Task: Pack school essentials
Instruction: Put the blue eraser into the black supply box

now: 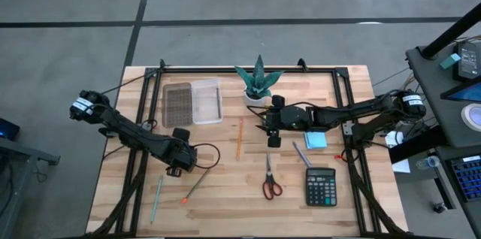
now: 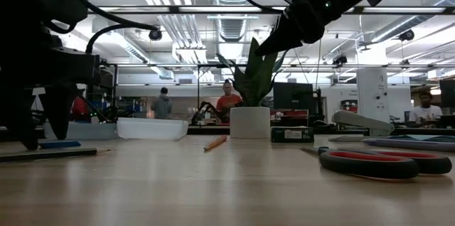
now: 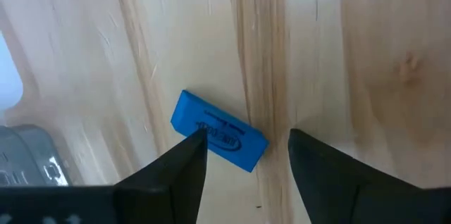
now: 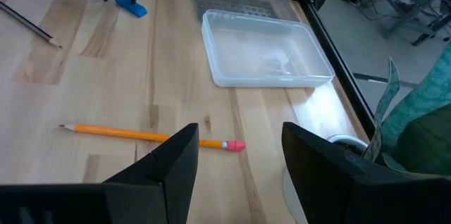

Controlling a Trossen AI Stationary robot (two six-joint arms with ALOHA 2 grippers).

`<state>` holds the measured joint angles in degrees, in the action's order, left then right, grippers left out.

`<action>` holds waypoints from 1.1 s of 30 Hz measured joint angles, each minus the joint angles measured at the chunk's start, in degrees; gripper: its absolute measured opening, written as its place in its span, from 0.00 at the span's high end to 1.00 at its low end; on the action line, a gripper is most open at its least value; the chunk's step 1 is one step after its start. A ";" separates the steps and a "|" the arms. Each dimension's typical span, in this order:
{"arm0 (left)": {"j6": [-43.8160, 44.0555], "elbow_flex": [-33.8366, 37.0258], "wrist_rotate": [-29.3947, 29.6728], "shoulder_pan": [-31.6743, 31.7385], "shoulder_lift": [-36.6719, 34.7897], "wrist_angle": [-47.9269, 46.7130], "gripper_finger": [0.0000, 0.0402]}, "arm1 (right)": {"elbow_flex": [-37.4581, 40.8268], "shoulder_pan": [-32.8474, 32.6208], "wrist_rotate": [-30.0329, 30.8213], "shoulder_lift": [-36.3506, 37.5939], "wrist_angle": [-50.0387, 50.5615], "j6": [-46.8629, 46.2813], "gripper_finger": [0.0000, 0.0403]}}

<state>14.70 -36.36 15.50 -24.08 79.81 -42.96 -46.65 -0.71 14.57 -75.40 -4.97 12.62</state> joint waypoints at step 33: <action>-4.91 -3.87 0.21 0.13 0.02 0.28 1.00 | 0.02 -0.02 -0.01 -0.02 0.17 0.00 0.52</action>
<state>9.78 -40.23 15.71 -23.94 79.83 -42.68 -46.63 -0.73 14.56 -75.42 -4.80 12.62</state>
